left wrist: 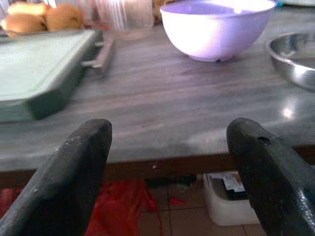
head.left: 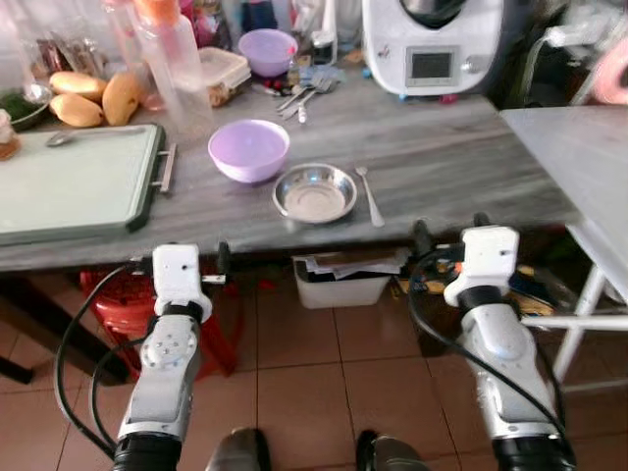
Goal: Setting the table
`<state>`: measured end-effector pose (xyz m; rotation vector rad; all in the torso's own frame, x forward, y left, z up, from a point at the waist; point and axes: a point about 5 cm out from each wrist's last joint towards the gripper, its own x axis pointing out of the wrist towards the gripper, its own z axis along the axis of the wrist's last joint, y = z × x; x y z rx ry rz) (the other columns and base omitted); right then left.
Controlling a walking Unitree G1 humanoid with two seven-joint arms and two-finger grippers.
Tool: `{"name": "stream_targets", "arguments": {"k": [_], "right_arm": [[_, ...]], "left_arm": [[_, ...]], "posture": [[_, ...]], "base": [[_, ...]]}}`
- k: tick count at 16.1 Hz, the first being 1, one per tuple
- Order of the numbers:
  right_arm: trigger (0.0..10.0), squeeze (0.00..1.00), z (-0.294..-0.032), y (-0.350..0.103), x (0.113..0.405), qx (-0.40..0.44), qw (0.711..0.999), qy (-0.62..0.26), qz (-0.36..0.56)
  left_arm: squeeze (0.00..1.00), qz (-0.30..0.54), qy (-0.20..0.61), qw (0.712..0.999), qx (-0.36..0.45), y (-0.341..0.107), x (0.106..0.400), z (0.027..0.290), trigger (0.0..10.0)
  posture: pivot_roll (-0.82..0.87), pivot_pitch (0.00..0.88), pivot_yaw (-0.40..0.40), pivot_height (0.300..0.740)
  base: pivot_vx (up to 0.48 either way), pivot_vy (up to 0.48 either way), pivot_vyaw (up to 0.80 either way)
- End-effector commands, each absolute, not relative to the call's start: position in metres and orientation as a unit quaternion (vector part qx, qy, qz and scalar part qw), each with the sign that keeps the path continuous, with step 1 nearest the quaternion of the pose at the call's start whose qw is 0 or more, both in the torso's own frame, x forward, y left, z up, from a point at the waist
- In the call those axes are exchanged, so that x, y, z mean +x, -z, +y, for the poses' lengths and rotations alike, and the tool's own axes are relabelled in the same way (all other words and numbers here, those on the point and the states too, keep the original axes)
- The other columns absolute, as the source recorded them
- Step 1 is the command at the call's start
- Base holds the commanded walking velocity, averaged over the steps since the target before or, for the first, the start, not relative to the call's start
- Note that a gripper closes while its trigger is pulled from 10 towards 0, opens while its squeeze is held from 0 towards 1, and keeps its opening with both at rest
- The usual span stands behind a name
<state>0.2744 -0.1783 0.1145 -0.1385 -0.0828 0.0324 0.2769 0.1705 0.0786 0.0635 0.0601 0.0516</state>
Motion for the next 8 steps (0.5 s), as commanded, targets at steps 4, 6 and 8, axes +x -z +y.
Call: {"name": "stream_targets", "arguments": {"k": [4,6,8], "right_arm": [[10.0,0.00,-0.1810,-0.1164,0.2775,-0.068,0.997,-0.016,-0.040],[10.0,0.00,-0.1813,-0.1171,0.2776,-0.068,0.997,-0.016,-0.041],[10.0,0.00,-0.1813,-0.1166,0.2773,-0.068,0.997,-0.017,-0.040]], "left_arm": [[0.00,0.035,-0.031,0.998,0.030,-0.0749,0.2747,0.1707,10.0],[0.00,0.035,-0.030,0.998,0.030,-0.0746,0.2747,0.1697,10.0],[0.00,0.034,-0.029,0.999,0.029,-0.0747,0.2749,0.1689,10.0]], "posture": [[-0.05,0.000,0.035,0.740],[-0.05,0.000,0.034,0.740],[-0.05,0.000,0.033,0.740]], "base": [[-0.356,0.000,0.00],[-0.354,0.000,0.00],[-0.356,0.000,0.00]]}}
